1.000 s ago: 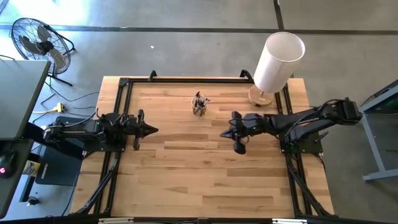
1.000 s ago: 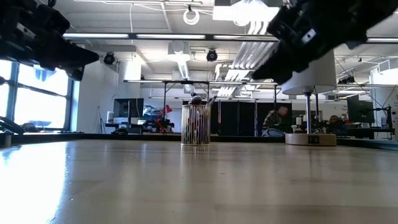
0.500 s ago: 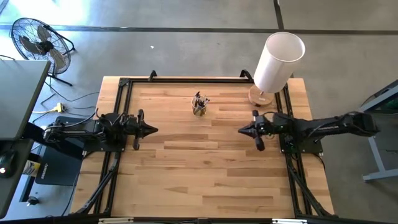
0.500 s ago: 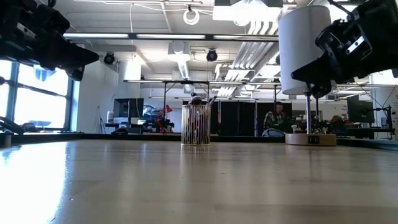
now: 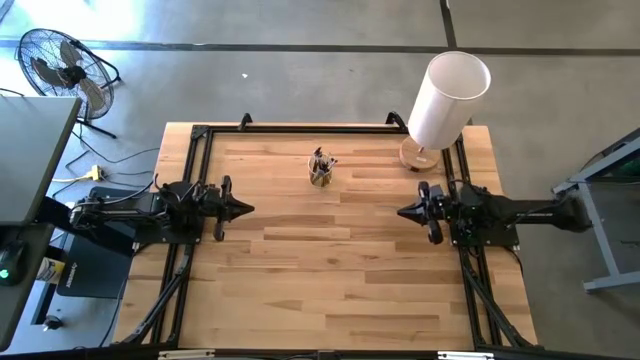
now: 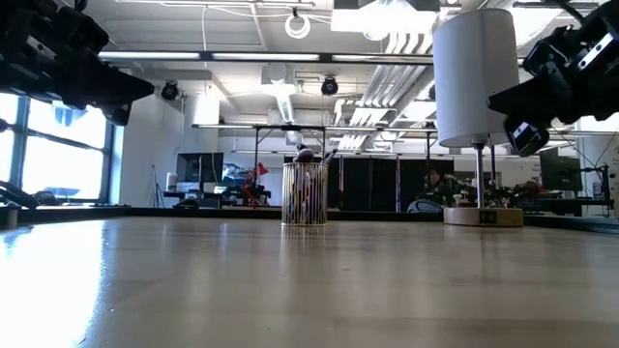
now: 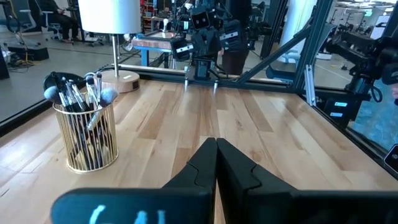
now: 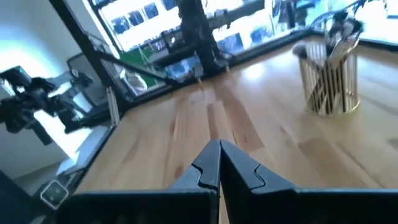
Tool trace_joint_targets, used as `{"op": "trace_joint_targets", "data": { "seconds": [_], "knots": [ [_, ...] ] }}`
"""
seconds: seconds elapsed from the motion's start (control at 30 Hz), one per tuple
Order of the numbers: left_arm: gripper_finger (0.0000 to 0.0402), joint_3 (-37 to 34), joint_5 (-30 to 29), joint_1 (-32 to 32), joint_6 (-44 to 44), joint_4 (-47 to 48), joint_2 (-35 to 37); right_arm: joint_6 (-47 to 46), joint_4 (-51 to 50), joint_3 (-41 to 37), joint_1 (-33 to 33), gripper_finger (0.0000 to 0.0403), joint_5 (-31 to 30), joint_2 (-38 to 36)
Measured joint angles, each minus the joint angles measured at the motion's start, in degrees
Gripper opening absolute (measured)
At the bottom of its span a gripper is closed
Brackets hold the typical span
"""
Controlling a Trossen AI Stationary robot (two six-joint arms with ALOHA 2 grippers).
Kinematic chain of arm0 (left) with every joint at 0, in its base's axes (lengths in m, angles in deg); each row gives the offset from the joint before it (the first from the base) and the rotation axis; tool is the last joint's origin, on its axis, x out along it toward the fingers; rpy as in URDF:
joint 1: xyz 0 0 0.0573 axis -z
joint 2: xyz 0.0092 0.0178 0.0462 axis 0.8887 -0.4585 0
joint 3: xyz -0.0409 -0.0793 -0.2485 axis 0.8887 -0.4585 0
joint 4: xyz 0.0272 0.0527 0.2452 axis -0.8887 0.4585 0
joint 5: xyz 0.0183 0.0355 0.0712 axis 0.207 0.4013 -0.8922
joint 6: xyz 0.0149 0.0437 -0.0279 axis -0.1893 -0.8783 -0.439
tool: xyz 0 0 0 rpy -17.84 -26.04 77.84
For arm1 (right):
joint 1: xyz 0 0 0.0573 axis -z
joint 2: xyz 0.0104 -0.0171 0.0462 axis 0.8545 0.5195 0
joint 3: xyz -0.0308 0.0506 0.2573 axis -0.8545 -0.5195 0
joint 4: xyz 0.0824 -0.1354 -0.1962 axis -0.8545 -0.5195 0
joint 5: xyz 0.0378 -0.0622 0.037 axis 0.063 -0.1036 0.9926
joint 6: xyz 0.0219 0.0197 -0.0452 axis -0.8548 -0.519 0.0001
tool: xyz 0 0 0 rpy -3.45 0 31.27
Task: Put items in baskets/containers
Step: Return to Home Position
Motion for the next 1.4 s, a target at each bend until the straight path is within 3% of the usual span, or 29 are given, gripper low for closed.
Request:
{"op": "trace_joint_targets", "data": {
  "seconds": [0.13, 0.43, 1.4],
  "knots": [
    [0.0001, 0.00, 0.00, 0.00, 0.00, 0.00, 0.01, 2.54, -1.19, 0.20, -0.95, 0.0000, -1.80, -4.03],
    [0.0001, 0.00, 0.00, 0.00, 0.00, -0.02, 0.00, 11.05, -0.82, 0.20, -0.97, 0.0000, -1.63, -4.40],
    [0.0001, 0.02, 0.04, 0.00, 0.00, -0.02, 0.01, 11.16, -0.80, 0.20, -0.97, 0.0001, -1.59, -4.38]
  ]
}}
